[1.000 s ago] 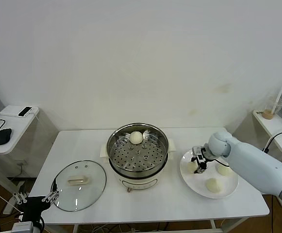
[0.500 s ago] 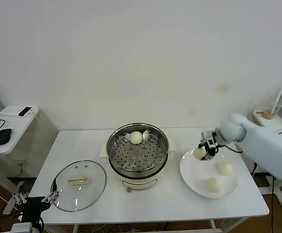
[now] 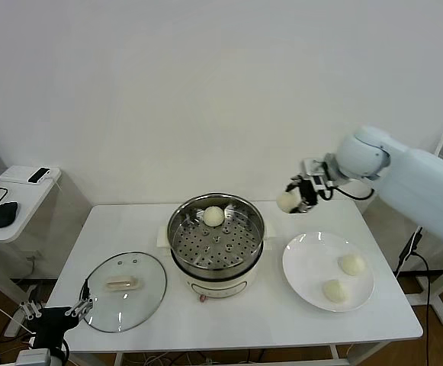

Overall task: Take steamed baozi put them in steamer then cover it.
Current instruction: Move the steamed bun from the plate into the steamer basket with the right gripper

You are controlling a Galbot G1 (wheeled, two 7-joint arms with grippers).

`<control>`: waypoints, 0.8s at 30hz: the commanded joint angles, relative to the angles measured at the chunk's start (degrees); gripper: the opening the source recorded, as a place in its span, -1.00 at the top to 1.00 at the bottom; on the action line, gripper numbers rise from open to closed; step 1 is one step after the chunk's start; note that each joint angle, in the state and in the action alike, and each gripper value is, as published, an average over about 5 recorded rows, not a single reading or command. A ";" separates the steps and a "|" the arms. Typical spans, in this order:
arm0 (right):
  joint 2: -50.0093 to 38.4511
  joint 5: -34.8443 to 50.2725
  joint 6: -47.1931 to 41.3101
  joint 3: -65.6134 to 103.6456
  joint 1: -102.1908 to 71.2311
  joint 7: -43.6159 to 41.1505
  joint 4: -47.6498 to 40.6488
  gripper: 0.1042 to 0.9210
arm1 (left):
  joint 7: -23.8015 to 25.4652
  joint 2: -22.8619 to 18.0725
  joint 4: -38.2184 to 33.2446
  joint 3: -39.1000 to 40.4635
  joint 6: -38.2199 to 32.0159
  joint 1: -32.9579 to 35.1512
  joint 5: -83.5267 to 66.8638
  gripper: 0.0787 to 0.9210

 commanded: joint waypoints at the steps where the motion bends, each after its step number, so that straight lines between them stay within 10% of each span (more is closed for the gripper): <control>1: 8.47 7.96 -5.08 -4.38 4.73 2.59 2.06 -0.20 | 0.01 0.01 0.14 -0.37 0.05 -0.55 -0.30 -0.77; 24: 31.41 8.00 -12.39 -7.74 -5.04 8.81 -15.58 -0.20 | 0.05 -0.15 0.32 -1.69 0.36 -2.19 -1.22 -0.77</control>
